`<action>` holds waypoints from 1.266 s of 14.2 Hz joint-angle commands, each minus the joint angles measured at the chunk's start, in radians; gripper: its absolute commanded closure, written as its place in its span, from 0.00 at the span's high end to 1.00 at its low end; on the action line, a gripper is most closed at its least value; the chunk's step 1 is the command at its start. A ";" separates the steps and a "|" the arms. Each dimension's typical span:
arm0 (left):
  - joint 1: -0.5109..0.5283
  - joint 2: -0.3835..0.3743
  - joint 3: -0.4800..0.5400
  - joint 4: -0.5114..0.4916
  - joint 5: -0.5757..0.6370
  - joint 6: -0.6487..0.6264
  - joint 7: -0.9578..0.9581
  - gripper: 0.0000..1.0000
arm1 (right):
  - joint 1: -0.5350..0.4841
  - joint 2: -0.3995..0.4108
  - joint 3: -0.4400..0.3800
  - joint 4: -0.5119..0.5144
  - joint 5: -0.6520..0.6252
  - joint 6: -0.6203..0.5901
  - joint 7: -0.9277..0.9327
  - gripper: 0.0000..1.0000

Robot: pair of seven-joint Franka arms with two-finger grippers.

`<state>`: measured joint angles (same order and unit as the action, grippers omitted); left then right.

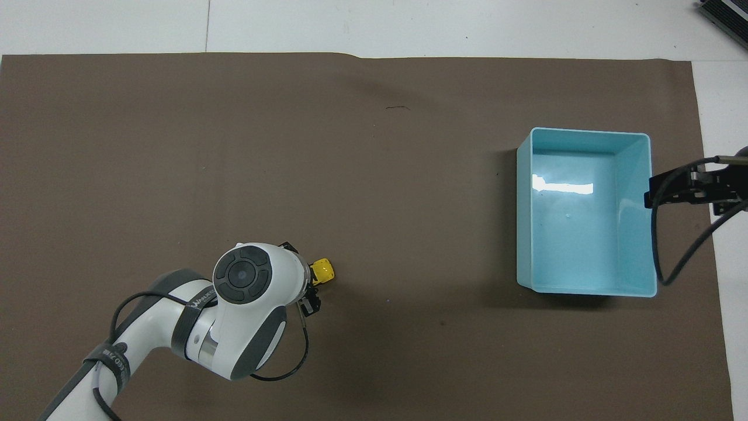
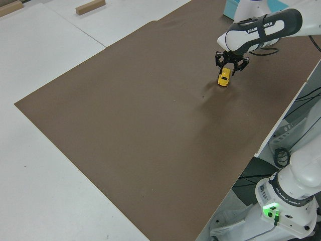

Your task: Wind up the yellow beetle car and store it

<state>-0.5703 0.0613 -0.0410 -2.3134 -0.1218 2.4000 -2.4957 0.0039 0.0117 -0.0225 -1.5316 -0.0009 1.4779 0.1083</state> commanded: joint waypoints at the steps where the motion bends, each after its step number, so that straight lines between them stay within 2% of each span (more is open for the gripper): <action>1: -0.011 -0.028 0.006 -0.037 0.001 0.021 -0.012 0.27 | -0.012 0.013 0.004 0.024 0.001 -0.018 -0.018 1.00; 2: -0.013 -0.028 0.007 -0.037 0.004 0.022 -0.008 0.20 | -0.010 0.013 0.004 0.024 0.001 -0.018 -0.018 1.00; 4: -0.011 -0.028 0.007 -0.037 0.014 0.019 -0.008 0.15 | -0.012 0.013 0.004 0.024 0.001 -0.018 -0.018 1.00; 9: 0.000 -0.032 0.009 -0.076 0.016 0.021 0.001 0.15 | -0.010 0.013 0.004 0.024 0.001 -0.018 -0.018 1.00; 13: 0.046 -0.049 0.010 -0.107 0.037 0.014 0.009 0.16 | -0.012 0.013 0.004 0.024 0.001 -0.018 -0.018 1.00; 18: 0.118 -0.072 0.010 -0.159 0.087 0.014 0.037 0.22 | -0.012 0.013 0.004 0.024 0.001 -0.018 -0.018 1.00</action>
<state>-0.5151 -0.0246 -0.0362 -2.4141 -0.0924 2.3846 -2.4894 0.0039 0.0117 -0.0225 -1.5316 -0.0009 1.4779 0.1083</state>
